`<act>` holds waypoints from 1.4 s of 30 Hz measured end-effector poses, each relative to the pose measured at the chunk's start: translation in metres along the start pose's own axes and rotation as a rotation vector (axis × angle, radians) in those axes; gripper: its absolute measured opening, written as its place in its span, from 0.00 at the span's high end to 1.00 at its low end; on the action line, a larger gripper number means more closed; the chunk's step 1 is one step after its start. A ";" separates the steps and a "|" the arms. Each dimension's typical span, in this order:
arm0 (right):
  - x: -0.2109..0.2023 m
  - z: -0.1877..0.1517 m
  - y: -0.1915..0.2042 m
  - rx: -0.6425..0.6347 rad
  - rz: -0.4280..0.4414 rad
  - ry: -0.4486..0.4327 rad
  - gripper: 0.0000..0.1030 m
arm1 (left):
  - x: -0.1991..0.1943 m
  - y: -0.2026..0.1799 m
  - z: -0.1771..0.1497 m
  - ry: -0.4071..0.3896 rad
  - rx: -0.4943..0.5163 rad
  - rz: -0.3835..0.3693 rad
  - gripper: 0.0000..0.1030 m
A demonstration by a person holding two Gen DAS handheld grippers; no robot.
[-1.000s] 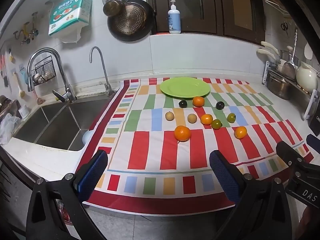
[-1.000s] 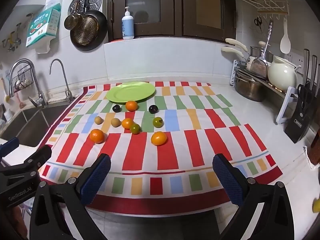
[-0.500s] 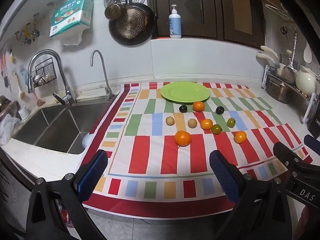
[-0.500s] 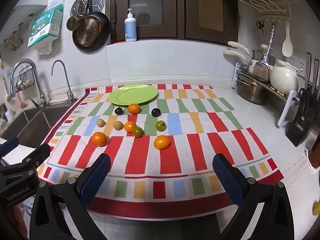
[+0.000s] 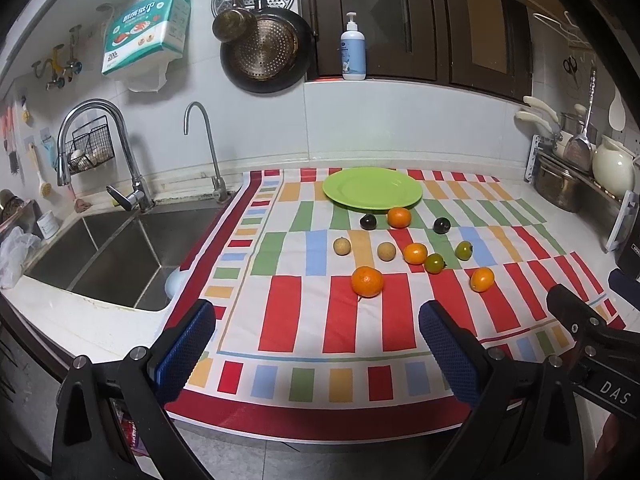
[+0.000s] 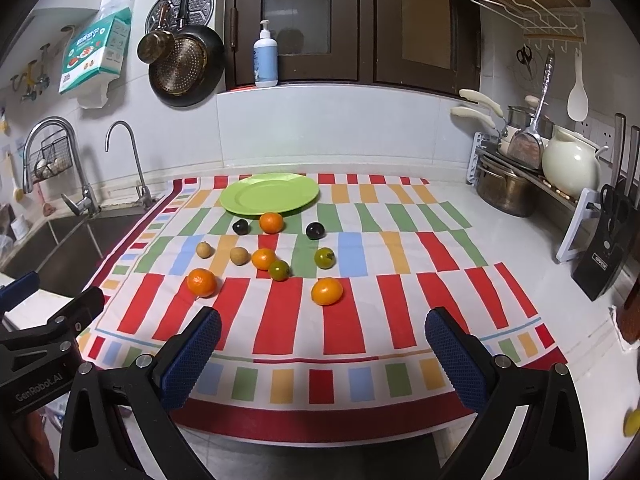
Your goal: Organize fruits
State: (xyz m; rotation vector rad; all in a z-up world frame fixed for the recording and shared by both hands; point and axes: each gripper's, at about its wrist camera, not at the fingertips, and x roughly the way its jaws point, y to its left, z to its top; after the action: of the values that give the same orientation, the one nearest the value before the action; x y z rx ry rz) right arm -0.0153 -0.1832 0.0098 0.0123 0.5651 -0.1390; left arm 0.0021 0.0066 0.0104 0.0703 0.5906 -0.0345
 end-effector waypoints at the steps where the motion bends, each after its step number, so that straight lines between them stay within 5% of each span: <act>1: 0.000 0.000 0.000 0.000 0.000 -0.001 0.00 | 0.000 0.000 0.000 -0.003 0.001 0.001 0.00; 42: -0.003 0.006 0.000 -0.008 -0.008 -0.017 0.00 | 0.009 -0.001 0.001 -0.004 0.013 -0.026 0.00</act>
State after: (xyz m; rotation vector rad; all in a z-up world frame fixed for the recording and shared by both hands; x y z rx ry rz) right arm -0.0151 -0.1833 0.0166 0.0013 0.5491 -0.1449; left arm 0.0101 0.0051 0.0058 0.0749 0.5872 -0.0638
